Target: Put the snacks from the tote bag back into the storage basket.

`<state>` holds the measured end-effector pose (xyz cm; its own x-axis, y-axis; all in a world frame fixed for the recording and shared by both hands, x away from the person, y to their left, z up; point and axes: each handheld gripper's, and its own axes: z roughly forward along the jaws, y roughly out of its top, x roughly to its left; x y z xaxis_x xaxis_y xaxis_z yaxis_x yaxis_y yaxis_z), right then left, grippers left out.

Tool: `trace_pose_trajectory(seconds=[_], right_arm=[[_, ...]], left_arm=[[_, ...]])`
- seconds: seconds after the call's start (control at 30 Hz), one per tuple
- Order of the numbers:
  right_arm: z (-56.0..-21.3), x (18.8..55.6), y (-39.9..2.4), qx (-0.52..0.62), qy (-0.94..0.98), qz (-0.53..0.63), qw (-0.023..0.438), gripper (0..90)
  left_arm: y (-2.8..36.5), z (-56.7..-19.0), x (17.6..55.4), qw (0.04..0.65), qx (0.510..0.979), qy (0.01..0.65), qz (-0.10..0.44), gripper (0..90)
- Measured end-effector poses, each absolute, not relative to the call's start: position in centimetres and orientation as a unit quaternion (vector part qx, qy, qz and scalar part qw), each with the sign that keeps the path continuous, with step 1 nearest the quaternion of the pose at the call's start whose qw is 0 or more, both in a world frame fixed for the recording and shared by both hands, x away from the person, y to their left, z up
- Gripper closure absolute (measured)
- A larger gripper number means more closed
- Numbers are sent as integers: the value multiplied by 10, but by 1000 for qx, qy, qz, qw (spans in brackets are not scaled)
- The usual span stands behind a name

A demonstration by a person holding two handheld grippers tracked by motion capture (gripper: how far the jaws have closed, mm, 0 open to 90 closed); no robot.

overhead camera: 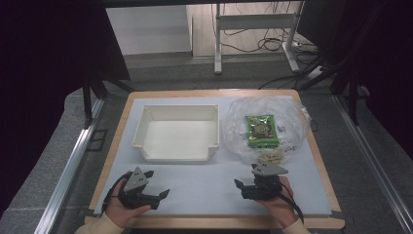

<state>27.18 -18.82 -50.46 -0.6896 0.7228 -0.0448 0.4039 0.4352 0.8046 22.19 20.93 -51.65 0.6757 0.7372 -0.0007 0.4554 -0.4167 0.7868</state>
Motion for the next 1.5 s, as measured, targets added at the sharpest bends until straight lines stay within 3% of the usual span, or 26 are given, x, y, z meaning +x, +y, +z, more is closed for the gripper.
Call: trace_pose_trajectory(seconds=[0.57, 0.87, 1.5], right_arm=[[-502, 275, -183, 342, 826, 413, 174, 166], [-501, 281, -160, 309, 842, 413, 160, 166], [-477, 288, -174, 312, 831, 432, 160, 189]], left_arm=[[209, -522, 226, 400, 824, 356, 185, 120], [207, -520, 228, 402, 824, 356, 179, 131], [203, -519, 225, 405, 828, 343, 183, 141]])
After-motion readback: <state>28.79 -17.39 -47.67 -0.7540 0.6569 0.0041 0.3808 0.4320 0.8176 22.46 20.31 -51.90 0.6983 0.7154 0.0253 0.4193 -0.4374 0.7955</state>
